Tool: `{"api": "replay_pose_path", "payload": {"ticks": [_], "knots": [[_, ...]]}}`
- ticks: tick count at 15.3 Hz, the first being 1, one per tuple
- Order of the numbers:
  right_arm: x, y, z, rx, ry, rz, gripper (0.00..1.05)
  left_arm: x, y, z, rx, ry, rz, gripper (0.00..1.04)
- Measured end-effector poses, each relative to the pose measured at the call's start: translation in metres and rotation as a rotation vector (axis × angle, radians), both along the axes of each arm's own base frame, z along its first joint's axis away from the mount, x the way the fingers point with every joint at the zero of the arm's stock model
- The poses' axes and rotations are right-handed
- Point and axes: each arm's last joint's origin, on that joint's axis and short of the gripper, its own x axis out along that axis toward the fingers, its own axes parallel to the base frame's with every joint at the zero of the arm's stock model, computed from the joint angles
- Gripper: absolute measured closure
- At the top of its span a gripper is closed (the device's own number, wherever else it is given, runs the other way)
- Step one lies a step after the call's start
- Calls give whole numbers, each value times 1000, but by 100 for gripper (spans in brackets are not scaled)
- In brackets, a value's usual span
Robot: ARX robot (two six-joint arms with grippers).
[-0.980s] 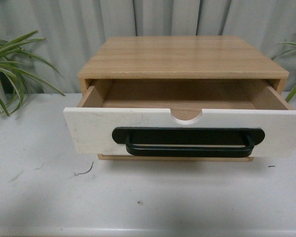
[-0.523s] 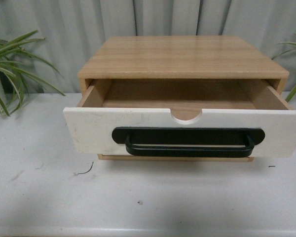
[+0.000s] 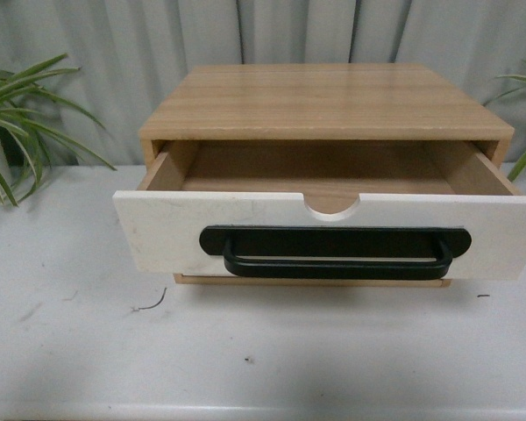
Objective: Pull drawer
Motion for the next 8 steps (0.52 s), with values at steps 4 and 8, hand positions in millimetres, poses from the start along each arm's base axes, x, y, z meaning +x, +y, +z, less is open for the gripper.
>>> {"api": "replay_pose_path", "payload": {"ticks": [4, 8], "knots": [[0, 0, 0, 0, 0, 0, 63, 0, 0, 0, 0, 0, 0, 61], [0, 0, 0, 0, 0, 0, 14, 0, 0, 0, 0, 0, 0, 13]]}}
